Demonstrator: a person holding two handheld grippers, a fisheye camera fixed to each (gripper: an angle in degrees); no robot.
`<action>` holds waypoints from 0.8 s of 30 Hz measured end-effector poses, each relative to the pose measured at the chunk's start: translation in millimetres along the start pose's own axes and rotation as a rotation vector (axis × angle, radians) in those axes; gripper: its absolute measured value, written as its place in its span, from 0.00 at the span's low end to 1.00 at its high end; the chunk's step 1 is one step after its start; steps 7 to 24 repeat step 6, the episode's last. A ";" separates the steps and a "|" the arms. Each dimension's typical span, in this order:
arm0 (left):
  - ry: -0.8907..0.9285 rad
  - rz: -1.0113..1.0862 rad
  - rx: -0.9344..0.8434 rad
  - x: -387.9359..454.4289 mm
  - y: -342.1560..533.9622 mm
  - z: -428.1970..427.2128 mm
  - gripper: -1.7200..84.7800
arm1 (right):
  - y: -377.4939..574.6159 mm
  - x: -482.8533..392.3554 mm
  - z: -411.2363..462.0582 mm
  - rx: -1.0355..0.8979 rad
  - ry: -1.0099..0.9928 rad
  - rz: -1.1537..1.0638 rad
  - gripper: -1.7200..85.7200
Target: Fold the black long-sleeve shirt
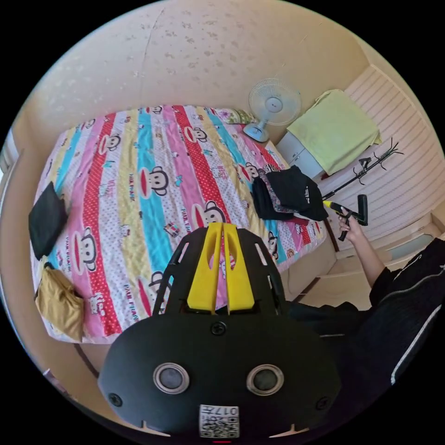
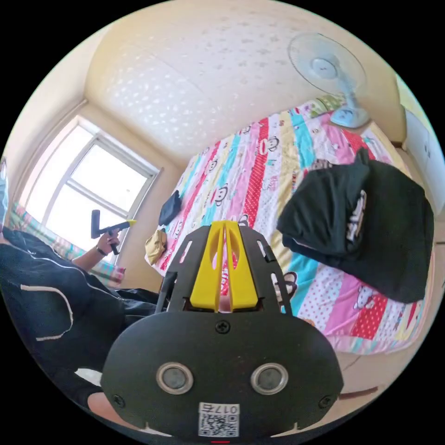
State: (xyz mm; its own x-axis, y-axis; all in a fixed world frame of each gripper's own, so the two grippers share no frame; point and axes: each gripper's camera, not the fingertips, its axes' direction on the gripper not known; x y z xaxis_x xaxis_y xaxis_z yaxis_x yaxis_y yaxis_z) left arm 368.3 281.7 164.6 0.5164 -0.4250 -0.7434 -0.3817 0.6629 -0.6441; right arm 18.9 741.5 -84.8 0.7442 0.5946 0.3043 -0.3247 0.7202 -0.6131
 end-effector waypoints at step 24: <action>-0.081 -0.153 0.097 -82.8 130.9 -40.8 0.01 | -20.4 -103.5 74.9 -0.034 -0.102 -0.065 0.02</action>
